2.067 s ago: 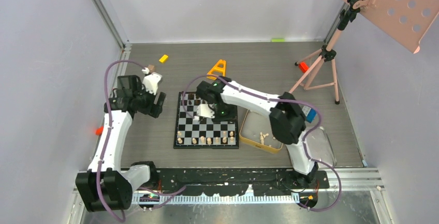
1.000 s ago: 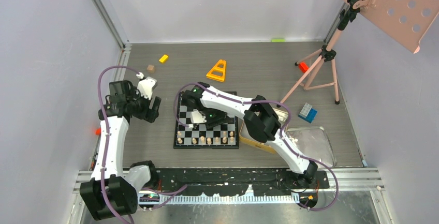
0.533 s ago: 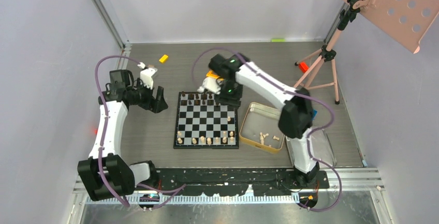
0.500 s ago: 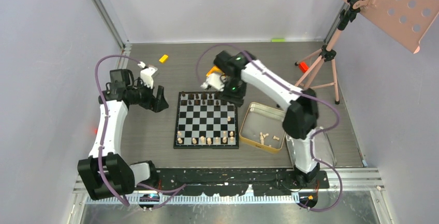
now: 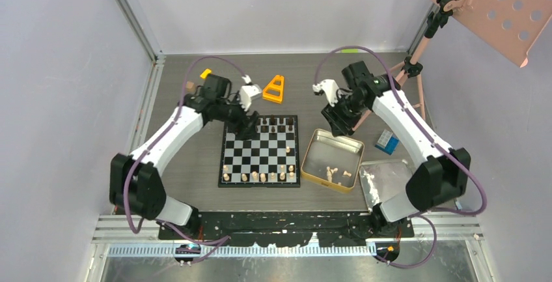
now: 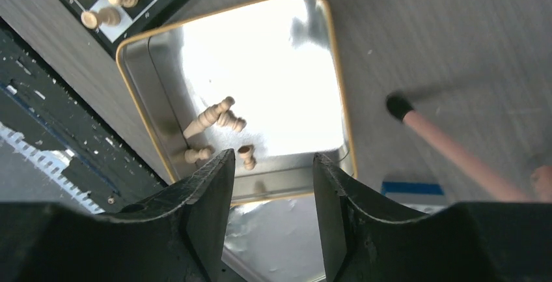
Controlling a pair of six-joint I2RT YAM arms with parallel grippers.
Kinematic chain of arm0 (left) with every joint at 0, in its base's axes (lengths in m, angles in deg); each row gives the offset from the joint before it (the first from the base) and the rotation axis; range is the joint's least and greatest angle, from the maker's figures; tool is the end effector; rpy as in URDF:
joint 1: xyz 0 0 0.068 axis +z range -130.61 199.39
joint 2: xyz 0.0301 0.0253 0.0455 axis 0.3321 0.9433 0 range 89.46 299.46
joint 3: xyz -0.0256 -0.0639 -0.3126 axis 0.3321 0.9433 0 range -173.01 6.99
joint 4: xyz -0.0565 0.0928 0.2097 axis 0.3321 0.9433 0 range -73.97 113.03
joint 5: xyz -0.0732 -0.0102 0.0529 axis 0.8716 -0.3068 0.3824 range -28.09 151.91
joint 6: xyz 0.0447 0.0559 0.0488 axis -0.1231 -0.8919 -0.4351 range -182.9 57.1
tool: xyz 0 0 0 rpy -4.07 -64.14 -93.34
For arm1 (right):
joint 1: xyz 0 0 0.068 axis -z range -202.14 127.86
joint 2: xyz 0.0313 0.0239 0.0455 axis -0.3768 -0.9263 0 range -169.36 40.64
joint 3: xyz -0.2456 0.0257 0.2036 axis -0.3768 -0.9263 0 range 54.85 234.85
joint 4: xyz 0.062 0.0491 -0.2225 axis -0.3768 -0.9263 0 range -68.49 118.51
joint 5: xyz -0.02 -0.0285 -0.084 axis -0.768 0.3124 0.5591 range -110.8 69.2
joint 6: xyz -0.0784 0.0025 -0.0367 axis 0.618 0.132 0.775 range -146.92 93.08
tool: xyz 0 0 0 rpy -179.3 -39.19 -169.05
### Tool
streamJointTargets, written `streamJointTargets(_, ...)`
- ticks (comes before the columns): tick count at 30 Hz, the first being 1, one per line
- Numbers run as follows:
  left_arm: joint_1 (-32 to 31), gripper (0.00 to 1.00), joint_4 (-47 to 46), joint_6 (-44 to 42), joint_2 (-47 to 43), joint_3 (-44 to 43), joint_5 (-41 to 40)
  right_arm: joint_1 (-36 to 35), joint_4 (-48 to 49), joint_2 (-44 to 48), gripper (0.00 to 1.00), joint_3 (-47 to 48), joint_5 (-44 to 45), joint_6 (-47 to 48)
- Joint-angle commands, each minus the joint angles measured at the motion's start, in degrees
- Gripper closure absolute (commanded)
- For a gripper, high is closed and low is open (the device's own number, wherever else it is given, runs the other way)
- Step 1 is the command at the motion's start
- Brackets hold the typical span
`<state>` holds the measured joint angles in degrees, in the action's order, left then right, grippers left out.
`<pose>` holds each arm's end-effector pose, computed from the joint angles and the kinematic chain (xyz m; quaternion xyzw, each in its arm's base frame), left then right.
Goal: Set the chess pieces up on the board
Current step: Pick up the chess piece from the chessboard.
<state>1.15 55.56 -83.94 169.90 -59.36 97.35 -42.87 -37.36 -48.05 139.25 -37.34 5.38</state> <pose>0.2471 -0.1283 0.3171 0.3937 0.8203 -0.2818 0.3043 0.2584 0.1212 0.3309 -0.4573 0.8612 0.1238 0.1839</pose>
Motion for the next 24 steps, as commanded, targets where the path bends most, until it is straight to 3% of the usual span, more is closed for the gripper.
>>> streamJointTargets(1,-7.9,0.24,-3.4,-0.1,5.8,-4.5,-3.5,3.2,5.9,7.9,0.47,-9.0,-3.9,-2.7)
streamJointTargets(9,-19.7,0.29,-5.0,0.3,17.7,-10.9,-11.2,10.3,8.1,16.0,0.48,-18.6,-7.3,-3.3)
streamJointTargets(13,-23.6,0.41,-3.5,0.3,23.4,-15.6,-14.4,11.0,10.2,18.0,0.48,-21.3,-8.7,-4.8)
streamJointTargets(17,-25.8,0.48,-0.5,0.1,27.8,-19.5,-16.0,11.2,11.2,18.8,0.50,-23.0,-9.5,-5.4)
streamJointTargets(24,-27.8,0.51,0.8,-0.4,31.0,-21.1,-19.0,11.3,11.4,18.6,0.51,-23.0,-10.2,-5.4)
